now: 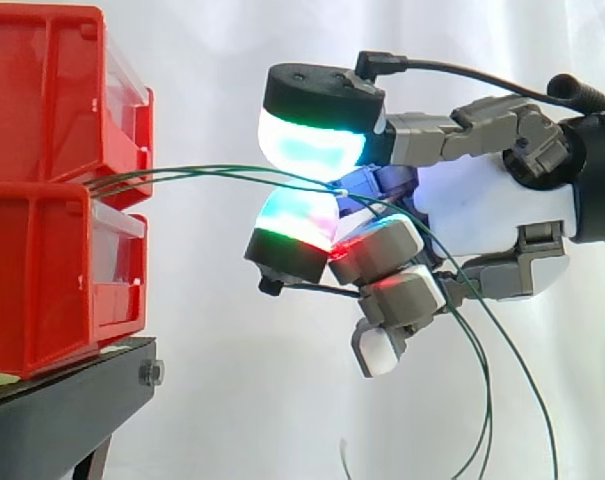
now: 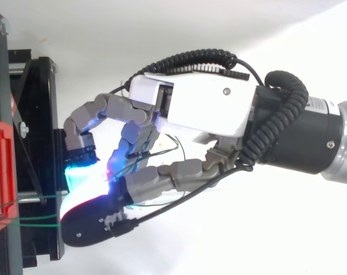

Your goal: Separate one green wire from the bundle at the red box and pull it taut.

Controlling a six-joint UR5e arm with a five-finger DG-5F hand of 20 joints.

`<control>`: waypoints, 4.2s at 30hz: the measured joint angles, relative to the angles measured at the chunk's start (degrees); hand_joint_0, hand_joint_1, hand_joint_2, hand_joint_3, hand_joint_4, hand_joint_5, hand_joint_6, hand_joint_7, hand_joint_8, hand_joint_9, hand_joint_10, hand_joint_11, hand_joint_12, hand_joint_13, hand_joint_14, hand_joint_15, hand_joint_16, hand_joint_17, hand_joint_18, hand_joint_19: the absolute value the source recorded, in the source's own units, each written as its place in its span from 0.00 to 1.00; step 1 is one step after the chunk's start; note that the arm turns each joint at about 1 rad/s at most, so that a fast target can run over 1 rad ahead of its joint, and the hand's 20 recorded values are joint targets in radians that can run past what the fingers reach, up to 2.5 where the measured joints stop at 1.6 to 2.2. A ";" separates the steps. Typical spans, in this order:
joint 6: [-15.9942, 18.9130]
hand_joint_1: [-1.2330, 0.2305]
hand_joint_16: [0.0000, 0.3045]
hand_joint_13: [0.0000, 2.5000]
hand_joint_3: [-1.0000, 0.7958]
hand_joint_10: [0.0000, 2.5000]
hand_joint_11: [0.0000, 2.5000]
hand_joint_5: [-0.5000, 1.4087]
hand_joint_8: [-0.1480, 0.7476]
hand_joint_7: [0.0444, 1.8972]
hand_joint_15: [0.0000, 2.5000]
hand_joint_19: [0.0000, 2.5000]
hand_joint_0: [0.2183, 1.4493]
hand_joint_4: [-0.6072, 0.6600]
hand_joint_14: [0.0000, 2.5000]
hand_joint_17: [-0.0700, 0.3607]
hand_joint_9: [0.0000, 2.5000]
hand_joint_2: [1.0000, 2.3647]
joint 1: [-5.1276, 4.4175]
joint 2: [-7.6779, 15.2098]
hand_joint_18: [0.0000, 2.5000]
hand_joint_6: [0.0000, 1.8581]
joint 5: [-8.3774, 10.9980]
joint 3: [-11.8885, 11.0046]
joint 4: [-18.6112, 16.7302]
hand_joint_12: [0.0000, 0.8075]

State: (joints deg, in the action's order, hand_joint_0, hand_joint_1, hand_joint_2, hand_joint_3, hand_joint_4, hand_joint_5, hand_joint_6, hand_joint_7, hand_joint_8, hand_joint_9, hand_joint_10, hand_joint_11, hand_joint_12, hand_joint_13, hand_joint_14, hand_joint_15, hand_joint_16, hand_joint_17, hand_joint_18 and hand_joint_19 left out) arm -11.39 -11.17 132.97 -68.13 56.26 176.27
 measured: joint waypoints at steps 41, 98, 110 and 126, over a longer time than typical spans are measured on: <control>1.19 0.43 0.21 0.55 0.41 0.01 0.53 0.15 0.55 0.65 0.40 0.22 0.30 0.65 0.01 0.49 0.50 0.01 1.87 0.02 0.40 0.46 -1.98 0.15 0.04 0.48; 0.51 0.46 0.21 0.55 0.40 0.01 0.53 0.15 0.56 0.65 0.40 0.21 0.30 0.65 0.01 0.49 0.50 0.01 2.05 -0.02 0.40 0.48 -3.50 -2.03 3.77 0.48; 0.65 0.38 0.20 0.54 0.44 0.01 0.53 0.15 0.57 0.66 0.40 0.21 0.31 0.62 0.01 0.49 0.50 0.02 2.03 0.00 0.40 0.48 -3.34 -2.03 4.03 0.48; 0.50 0.47 0.21 0.54 0.36 0.01 0.53 0.15 0.56 0.64 0.40 0.21 0.27 0.66 0.01 0.50 0.50 0.01 2.00 0.02 0.40 0.48 -3.19 -0.71 3.80 0.50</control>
State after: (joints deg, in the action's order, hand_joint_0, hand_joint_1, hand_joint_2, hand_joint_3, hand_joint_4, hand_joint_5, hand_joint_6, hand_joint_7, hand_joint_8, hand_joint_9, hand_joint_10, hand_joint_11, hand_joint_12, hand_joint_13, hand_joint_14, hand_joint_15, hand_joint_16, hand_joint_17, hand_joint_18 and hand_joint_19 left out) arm -10.89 -9.17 132.98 -71.32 55.54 180.07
